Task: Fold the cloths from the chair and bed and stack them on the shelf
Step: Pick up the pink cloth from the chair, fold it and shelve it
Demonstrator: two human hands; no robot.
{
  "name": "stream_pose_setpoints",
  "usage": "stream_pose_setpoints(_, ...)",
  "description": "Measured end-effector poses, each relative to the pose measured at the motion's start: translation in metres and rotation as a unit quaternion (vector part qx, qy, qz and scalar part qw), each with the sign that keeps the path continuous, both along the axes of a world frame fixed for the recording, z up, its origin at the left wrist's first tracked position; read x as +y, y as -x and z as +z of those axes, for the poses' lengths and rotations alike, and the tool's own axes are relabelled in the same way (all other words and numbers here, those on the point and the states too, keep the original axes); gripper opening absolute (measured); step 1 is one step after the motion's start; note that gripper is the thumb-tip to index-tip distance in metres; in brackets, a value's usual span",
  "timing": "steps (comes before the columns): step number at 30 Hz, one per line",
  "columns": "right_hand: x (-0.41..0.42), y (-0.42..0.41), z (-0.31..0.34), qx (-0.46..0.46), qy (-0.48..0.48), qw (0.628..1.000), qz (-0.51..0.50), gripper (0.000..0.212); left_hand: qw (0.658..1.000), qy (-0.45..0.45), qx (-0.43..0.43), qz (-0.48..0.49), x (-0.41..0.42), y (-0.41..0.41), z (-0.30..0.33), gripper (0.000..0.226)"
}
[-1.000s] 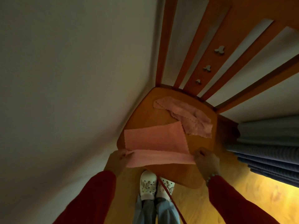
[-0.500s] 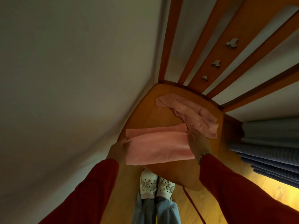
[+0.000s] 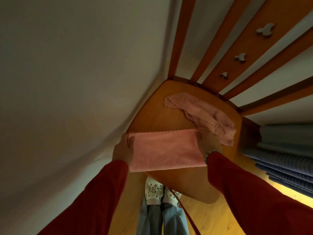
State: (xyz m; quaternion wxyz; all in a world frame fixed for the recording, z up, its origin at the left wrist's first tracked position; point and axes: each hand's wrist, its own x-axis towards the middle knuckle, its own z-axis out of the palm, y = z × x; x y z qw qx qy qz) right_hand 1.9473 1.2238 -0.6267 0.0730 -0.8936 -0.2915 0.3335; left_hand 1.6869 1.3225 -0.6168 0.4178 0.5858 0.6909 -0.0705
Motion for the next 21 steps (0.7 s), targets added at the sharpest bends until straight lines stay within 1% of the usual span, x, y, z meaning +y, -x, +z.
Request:
stream_pose_setpoints(4, 0.003, 0.0, -0.006, -0.035, 0.028, 0.999, 0.012, 0.034, 0.998, -0.023, 0.033, -0.041, 0.005, -0.005, -0.002, 0.032)
stream_pose_setpoints(7, 0.005, 0.003, -0.008, -0.062, 0.06, 0.996, 0.035, 0.036, 0.995, -0.017, 0.078, -0.059, 0.008, -0.008, -0.009, 0.031)
stream_pose_setpoints(8, 0.005, 0.004, -0.008, -0.075, 0.069, 0.994, 0.047, 0.036, 0.994, -0.013, 0.094, -0.062, 0.009, -0.009, -0.011, 0.034)
stream_pose_setpoints(11, 0.004, 0.006, -0.004, -0.108, 0.1, 0.986, 0.073, 0.036, 0.985, 0.006, 0.151, -0.088, 0.009, -0.012, -0.012, 0.052)
stream_pose_setpoints(13, 0.001, 0.007, 0.0, -0.109, 0.108, 0.985, 0.077, 0.036, 0.975, -0.002, 0.184, -0.128, 0.006, -0.011, -0.008, 0.057)
stream_pose_setpoints(14, -0.002, 0.008, 0.003, -0.11, 0.102, 0.986, 0.076, 0.038, 0.967, -0.023, 0.199, -0.159, 0.004, -0.011, -0.005, 0.057)
stream_pose_setpoints(16, -0.01, 0.01, 0.009, -0.12, 0.078, 0.987, 0.078, 0.046, 0.94, -0.076, 0.228, -0.241, -0.004, -0.009, -0.003, 0.053)
stream_pose_setpoints(17, -0.015, 0.01, 0.011, -0.127, 0.063, 0.987, 0.075, 0.05, 0.929, -0.111, 0.224, -0.274, -0.009, -0.007, -0.005, 0.051)
stream_pose_setpoints(18, -0.02, 0.011, 0.013, -0.124, 0.055, 0.989, 0.062, 0.051, 0.921, -0.136, 0.196, -0.309, -0.015, -0.006, -0.006, 0.048)
stream_pose_setpoints(20, -0.032, 0.016, 0.012, -0.092, 0.043, 0.995, 0.016, 0.048, 0.904, -0.176, 0.117, -0.373, -0.03, -0.007, -0.01, 0.045)
stream_pose_setpoints(21, -0.039, 0.018, 0.008, -0.072, 0.054, 0.996, -0.008, 0.046, 0.9, -0.172, 0.077, -0.394, -0.039, -0.009, -0.013, 0.048)
